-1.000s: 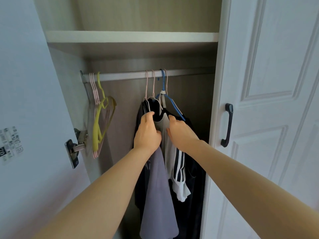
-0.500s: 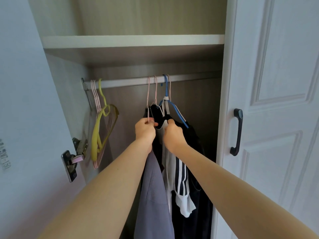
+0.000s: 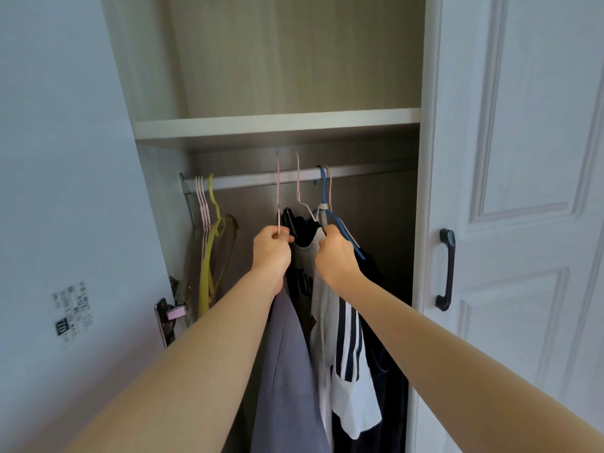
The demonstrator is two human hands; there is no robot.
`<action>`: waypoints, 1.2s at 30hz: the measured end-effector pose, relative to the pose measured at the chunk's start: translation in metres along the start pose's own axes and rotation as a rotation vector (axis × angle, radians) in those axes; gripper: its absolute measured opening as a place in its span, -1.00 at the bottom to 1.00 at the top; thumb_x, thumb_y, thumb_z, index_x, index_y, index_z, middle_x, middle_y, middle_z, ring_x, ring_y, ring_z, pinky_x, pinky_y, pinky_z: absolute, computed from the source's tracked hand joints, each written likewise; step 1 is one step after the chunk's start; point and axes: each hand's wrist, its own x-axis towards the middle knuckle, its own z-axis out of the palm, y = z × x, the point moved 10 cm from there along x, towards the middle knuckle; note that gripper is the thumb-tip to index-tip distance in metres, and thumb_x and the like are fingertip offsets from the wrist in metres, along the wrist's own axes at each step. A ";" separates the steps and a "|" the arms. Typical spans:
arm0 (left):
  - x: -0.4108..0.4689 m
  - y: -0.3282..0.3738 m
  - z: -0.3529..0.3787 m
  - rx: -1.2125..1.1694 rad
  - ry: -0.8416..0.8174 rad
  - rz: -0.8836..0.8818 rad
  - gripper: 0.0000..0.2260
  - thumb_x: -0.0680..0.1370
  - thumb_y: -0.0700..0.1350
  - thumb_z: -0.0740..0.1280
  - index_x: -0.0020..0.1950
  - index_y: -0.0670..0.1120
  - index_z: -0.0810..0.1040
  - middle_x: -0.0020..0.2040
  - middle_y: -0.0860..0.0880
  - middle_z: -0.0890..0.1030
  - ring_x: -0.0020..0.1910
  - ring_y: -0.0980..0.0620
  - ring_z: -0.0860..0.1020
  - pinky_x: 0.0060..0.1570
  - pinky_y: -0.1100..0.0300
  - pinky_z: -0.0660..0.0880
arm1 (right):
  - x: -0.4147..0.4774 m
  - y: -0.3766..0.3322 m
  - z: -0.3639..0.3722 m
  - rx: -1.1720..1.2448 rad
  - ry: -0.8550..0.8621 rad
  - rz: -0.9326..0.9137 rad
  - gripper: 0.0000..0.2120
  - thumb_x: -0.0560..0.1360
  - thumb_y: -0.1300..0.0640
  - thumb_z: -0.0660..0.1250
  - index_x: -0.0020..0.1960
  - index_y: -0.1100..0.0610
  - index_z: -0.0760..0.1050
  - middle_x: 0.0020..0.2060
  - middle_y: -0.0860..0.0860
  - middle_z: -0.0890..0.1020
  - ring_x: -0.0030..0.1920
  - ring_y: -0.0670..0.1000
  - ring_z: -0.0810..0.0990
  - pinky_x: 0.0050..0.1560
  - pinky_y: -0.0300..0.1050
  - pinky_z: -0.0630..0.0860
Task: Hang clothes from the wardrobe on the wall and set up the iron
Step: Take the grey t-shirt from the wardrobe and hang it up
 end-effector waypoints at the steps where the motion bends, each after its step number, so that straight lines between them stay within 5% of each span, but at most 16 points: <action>1: -0.005 0.001 0.000 0.007 -0.004 0.002 -0.88 0.64 -0.17 0.17 0.04 -0.07 0.50 -0.16 0.05 0.55 -0.04 0.02 0.51 0.00 0.19 0.40 | -0.003 -0.002 -0.002 0.008 0.003 0.001 -0.75 0.57 0.35 0.13 0.25 0.30 0.34 -0.16 0.08 0.43 -0.35 -0.11 0.35 -0.45 -0.27 0.24; 5: -0.028 0.002 -0.003 -0.036 0.011 -0.001 -0.88 0.63 -0.18 0.18 0.04 -0.07 0.51 -0.16 0.04 0.56 -0.05 0.03 0.52 0.00 0.18 0.41 | -0.023 -0.004 -0.006 0.058 -0.009 0.025 -0.74 0.57 0.35 0.14 0.25 0.27 0.35 -0.25 -0.03 0.40 -0.33 -0.13 0.37 -0.41 -0.28 0.27; 12: -0.078 -0.005 -0.010 -0.148 0.009 -0.071 -0.87 0.62 -0.19 0.19 0.04 -0.04 0.53 -0.13 0.03 0.59 -0.04 0.03 0.53 0.15 0.08 0.48 | -0.082 -0.001 -0.022 0.182 -0.041 0.138 -0.62 0.61 0.29 0.11 0.41 0.14 0.26 0.05 0.13 0.54 -0.26 -0.10 0.46 -0.40 -0.31 0.33; 20: -0.155 -0.010 -0.030 -0.273 -0.043 -0.127 -0.85 0.62 -0.11 0.21 0.10 -0.06 0.56 -0.12 0.01 0.60 -0.12 0.09 0.55 0.04 0.18 0.51 | -0.160 0.000 -0.045 0.257 -0.015 0.210 -0.73 0.63 0.20 0.07 0.28 0.07 0.38 -0.19 -0.05 0.51 -0.32 -0.14 0.43 -0.44 -0.38 0.35; 25: -0.208 -0.009 -0.046 -0.270 -0.082 -0.120 -0.86 0.62 -0.10 0.21 0.02 0.00 0.57 -0.16 0.03 0.59 -0.13 0.11 0.56 0.03 0.20 0.51 | -0.221 -0.002 -0.063 0.303 0.008 0.242 -0.78 0.63 0.19 0.09 0.22 0.05 0.42 -0.17 -0.04 0.51 -0.29 -0.14 0.43 -0.44 -0.48 0.39; 30: -0.263 -0.009 -0.064 -0.232 -0.106 -0.106 -0.82 0.63 -0.10 0.18 0.00 -0.01 0.58 -0.22 0.01 0.60 -0.16 0.11 0.58 -0.02 0.22 0.53 | -0.284 -0.001 -0.068 0.380 -0.001 0.305 -0.77 0.63 0.16 0.10 0.22 -0.01 0.43 0.04 0.08 0.58 0.10 0.00 0.51 -0.24 -0.42 0.41; 36: -0.328 -0.017 -0.091 -0.206 -0.190 -0.093 -0.81 0.65 -0.13 0.15 0.01 -0.02 0.56 -0.26 0.06 0.66 -0.18 0.12 0.62 -0.12 0.25 0.52 | -0.356 -0.011 -0.068 0.413 -0.015 0.290 -0.79 0.62 0.16 0.12 0.14 -0.05 0.46 0.08 0.15 0.57 0.12 0.10 0.52 -0.09 -0.32 0.45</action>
